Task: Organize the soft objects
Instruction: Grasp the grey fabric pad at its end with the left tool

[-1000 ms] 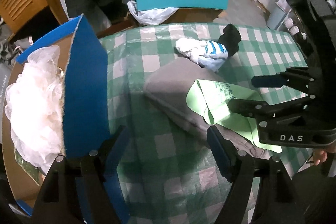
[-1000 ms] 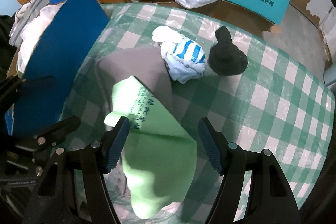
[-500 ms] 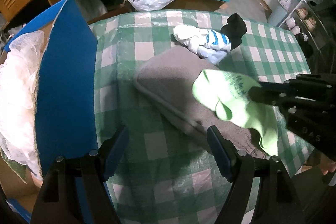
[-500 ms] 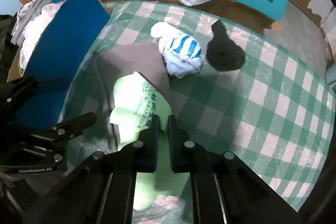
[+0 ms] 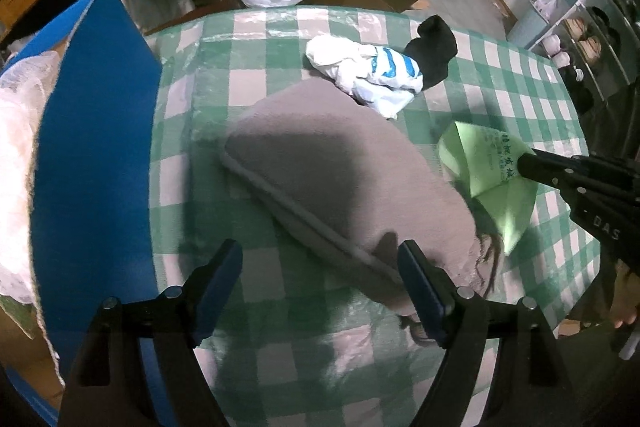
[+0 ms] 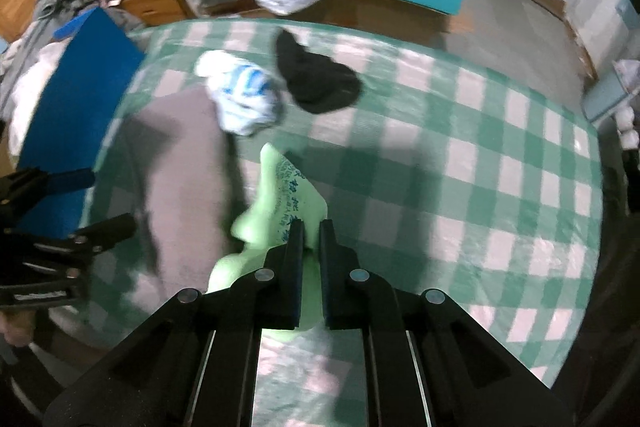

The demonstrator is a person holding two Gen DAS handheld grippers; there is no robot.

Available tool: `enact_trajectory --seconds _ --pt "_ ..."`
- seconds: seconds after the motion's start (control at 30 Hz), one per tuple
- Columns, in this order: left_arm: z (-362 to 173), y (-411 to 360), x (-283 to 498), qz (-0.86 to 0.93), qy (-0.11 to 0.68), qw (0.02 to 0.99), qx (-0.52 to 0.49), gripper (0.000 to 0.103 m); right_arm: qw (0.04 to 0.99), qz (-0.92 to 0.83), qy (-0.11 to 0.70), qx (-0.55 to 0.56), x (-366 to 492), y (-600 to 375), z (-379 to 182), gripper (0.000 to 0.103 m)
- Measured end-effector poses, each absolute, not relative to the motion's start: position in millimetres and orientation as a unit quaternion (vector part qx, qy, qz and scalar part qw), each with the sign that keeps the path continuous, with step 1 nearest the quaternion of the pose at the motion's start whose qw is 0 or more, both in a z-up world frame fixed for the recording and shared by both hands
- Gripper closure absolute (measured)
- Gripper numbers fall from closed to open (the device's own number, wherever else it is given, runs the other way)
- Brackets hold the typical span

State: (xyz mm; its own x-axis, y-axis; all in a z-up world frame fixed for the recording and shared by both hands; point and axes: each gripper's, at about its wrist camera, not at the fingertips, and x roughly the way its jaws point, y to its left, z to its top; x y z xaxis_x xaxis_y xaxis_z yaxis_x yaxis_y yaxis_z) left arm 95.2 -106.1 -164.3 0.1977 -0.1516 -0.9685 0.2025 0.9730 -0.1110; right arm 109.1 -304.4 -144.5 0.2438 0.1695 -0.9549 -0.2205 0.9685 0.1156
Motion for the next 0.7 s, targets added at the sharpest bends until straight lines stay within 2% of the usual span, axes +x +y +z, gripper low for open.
enact_trajectory --seconds 0.3,0.37,0.53,0.7 --pt "-162 -117 104 -0.099 0.633 0.766 -0.048 0.022 0.783 0.091 0.616 -0.002 110 -336 -160 0.097" --pt "-161 -121 107 -0.094 0.634 0.765 -0.064 0.018 0.783 0.086 0.616 0.003 109 -338 -161 0.094" --pt "-169 -136 115 -0.068 0.638 0.764 -0.068 0.016 0.786 0.074 0.614 0.01 105 -345 -160 0.055" --pt "-185 -154 117 -0.043 0.65 0.757 -0.043 0.016 0.783 0.071 0.617 0.013 101 -350 -161 0.053"
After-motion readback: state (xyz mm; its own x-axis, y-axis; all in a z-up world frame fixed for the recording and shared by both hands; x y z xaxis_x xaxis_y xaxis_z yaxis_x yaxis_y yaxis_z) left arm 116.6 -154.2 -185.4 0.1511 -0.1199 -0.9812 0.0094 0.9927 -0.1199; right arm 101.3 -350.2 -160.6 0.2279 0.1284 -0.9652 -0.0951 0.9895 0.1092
